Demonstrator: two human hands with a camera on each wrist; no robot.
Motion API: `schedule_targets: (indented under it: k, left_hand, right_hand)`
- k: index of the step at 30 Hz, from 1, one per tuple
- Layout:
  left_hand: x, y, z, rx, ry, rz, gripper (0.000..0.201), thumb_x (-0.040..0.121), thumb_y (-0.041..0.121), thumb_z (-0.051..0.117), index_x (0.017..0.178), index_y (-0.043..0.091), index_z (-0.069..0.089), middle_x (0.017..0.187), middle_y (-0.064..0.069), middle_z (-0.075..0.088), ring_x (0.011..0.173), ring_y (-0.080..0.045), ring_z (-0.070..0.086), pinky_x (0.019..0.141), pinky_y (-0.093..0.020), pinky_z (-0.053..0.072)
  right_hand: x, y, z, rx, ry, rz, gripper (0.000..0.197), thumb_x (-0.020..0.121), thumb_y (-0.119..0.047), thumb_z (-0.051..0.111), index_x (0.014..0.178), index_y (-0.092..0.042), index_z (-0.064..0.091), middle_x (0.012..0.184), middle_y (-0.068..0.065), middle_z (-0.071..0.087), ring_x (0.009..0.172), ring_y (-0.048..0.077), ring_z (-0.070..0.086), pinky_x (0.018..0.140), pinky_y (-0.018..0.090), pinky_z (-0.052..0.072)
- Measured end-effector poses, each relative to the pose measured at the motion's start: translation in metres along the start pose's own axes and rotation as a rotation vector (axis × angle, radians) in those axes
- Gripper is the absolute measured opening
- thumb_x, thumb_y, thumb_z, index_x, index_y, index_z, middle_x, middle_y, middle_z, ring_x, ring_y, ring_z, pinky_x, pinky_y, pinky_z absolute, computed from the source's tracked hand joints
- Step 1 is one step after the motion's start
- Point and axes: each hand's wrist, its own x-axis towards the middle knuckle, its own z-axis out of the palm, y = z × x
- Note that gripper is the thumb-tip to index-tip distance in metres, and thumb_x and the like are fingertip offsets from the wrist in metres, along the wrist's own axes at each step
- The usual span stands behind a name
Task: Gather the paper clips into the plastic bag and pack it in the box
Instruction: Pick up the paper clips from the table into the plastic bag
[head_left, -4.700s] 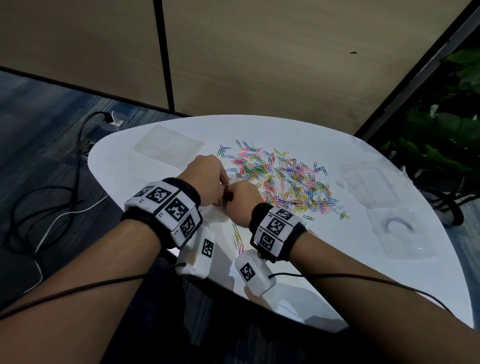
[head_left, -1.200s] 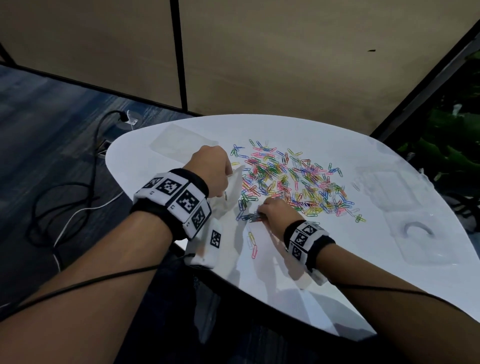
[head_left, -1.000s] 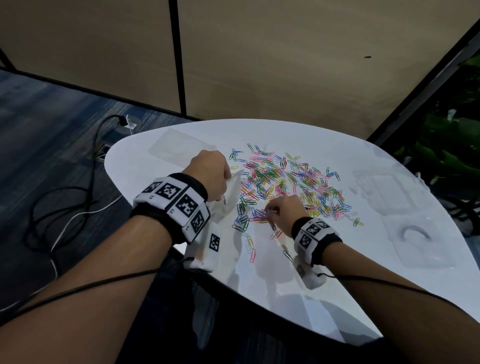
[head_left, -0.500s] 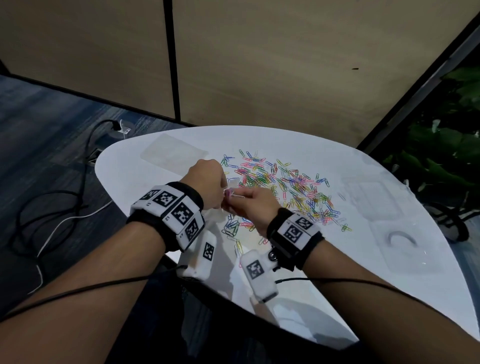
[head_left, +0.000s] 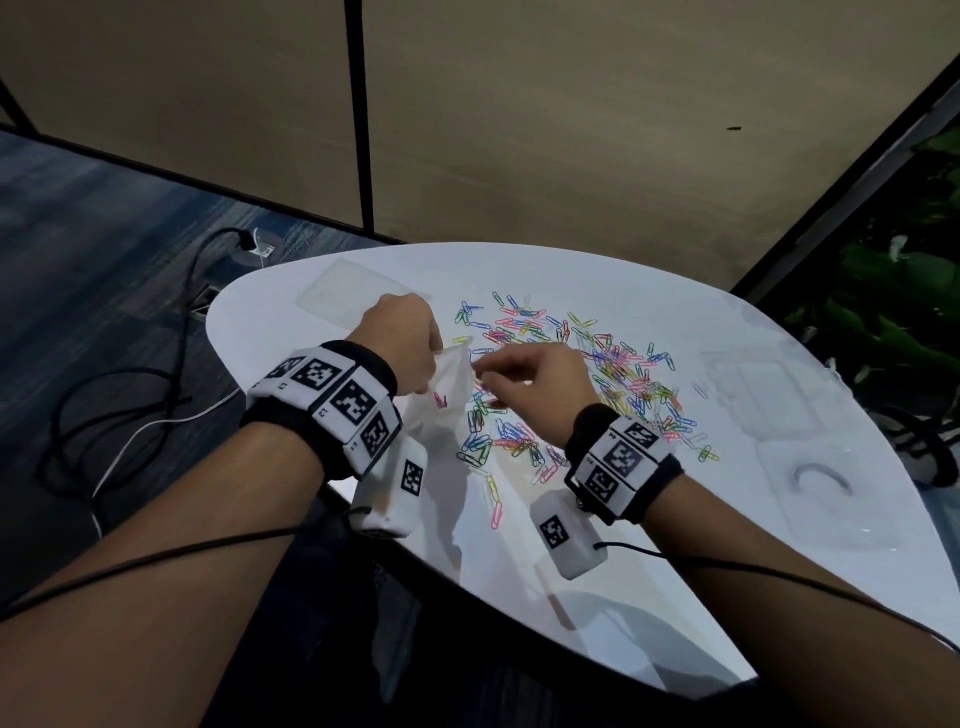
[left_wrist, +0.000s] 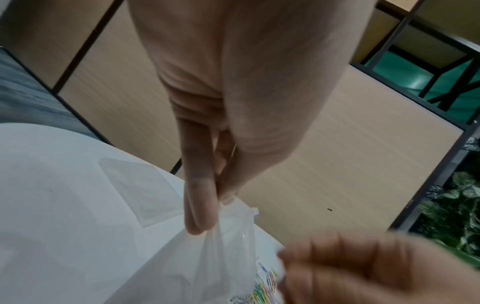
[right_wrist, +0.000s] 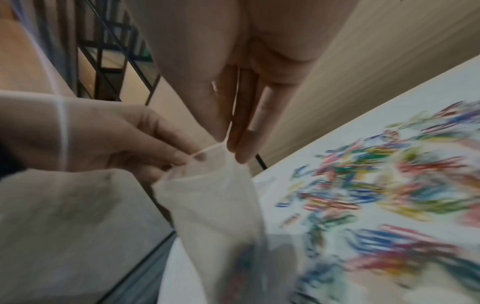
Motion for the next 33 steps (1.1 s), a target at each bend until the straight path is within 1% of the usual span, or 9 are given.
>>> schedule_targets:
  k: [2, 6, 12, 17, 20, 24, 25, 29, 33]
  left_hand:
    - [0.0, -0.005, -0.005, 0.001, 0.011, -0.012, 0.025, 0.082, -0.007, 0.071, 0.103, 0.007, 0.079, 0.1, -0.013, 0.077, 0.091, -0.028, 0.076, 0.087, -0.04, 0.063]
    - [-0.001, -0.01, -0.01, -0.006, 0.004, -0.029, 0.029, 0.08, -0.006, 0.072, 0.105, 0.007, 0.078, 0.105, -0.012, 0.076, 0.092, -0.03, 0.075, 0.088, -0.04, 0.062]
    - [-0.001, -0.011, -0.011, 0.005, 0.002, -0.018, 0.026, 0.084, -0.003, 0.071, 0.107, 0.007, 0.077, 0.103, -0.012, 0.076, 0.09, -0.03, 0.075, 0.088, -0.041, 0.062]
    - [0.002, -0.018, -0.013, -0.016, 0.012, -0.045, 0.027, 0.085, -0.004, 0.068, 0.109, 0.008, 0.076, 0.103, -0.013, 0.075, 0.089, -0.03, 0.076, 0.087, -0.041, 0.063]
    - [0.004, -0.021, -0.015, -0.03, 0.016, -0.063, 0.027, 0.088, -0.004, 0.063, 0.108, 0.009, 0.075, 0.099, -0.013, 0.076, 0.081, -0.026, 0.077, 0.084, -0.04, 0.064]
    - [0.005, -0.024, -0.015, -0.027, 0.019, -0.061, 0.028, 0.088, -0.005, 0.061, 0.107, 0.01, 0.075, 0.102, -0.012, 0.074, 0.076, -0.025, 0.078, 0.081, -0.04, 0.065]
    - [0.005, -0.024, -0.015, -0.027, 0.02, -0.06, 0.028, 0.089, -0.005, 0.06, 0.107, 0.01, 0.075, 0.103, -0.013, 0.074, 0.075, -0.025, 0.078, 0.081, -0.039, 0.065]
    - [0.004, -0.023, -0.015, -0.017, 0.013, -0.06, 0.028, 0.09, -0.004, 0.061, 0.109, 0.009, 0.075, 0.102, -0.013, 0.074, 0.076, -0.026, 0.078, 0.081, -0.04, 0.065]
    - [0.004, -0.021, -0.013, -0.014, 0.014, -0.057, 0.027, 0.09, -0.003, 0.059, 0.108, 0.01, 0.075, 0.102, -0.012, 0.074, 0.073, -0.024, 0.078, 0.08, -0.039, 0.065]
  right_hand:
    - [-0.008, 0.015, -0.009, -0.151, -0.133, 0.124, 0.017, 0.08, -0.014, 0.079, 0.096, -0.011, 0.073, 0.078, 0.003, 0.074, 0.064, 0.015, 0.072, 0.064, 0.036, 0.063]
    - [-0.043, 0.047, 0.004, -0.397, -0.46, 0.423, 0.035, 0.068, -0.019, 0.088, 0.093, -0.009, 0.066, 0.069, 0.002, 0.071, 0.05, 0.008, 0.067, 0.05, 0.021, 0.056]
    - [-0.047, 0.067, 0.036, -0.274, -0.363, 0.452, 0.015, 0.068, 0.0, 0.079, 0.076, -0.007, 0.069, 0.059, 0.01, 0.069, 0.054, 0.025, 0.069, 0.066, 0.041, 0.063]
    - [-0.007, 0.074, 0.044, -0.32, -0.201, 0.322, 0.008, 0.079, -0.001, 0.072, 0.08, -0.008, 0.074, 0.067, 0.007, 0.072, 0.06, 0.023, 0.072, 0.07, 0.035, 0.063]
    - [0.008, 0.072, 0.04, -0.62, -0.206, 0.033, 0.011, 0.086, -0.008, 0.065, 0.094, -0.012, 0.072, 0.091, 0.002, 0.064, 0.081, 0.016, 0.06, 0.079, 0.023, 0.052]
    - [0.01, 0.083, 0.042, -0.941, -0.412, -0.546, 0.035, 0.088, -0.022, 0.065, 0.123, -0.023, 0.065, 0.133, 0.009, 0.056, 0.119, 0.031, 0.052, 0.1, 0.042, 0.045]
    - [0.008, 0.088, 0.045, -1.002, -0.478, -0.593, 0.041, 0.091, -0.025, 0.061, 0.131, -0.026, 0.058, 0.143, 0.011, 0.05, 0.128, 0.037, 0.047, 0.104, 0.048, 0.041]
    - [0.007, 0.1, 0.045, -1.201, -0.55, -0.338, 0.057, 0.101, -0.023, 0.045, 0.151, -0.033, 0.019, 0.163, 0.004, 0.014, 0.146, 0.044, 0.016, 0.113, 0.064, 0.027]
    - [0.017, 0.1, 0.029, -1.084, -0.452, -0.272, 0.039, 0.099, -0.013, 0.048, 0.137, -0.017, 0.048, 0.144, 0.015, 0.044, 0.121, 0.039, 0.052, 0.093, 0.044, 0.05]
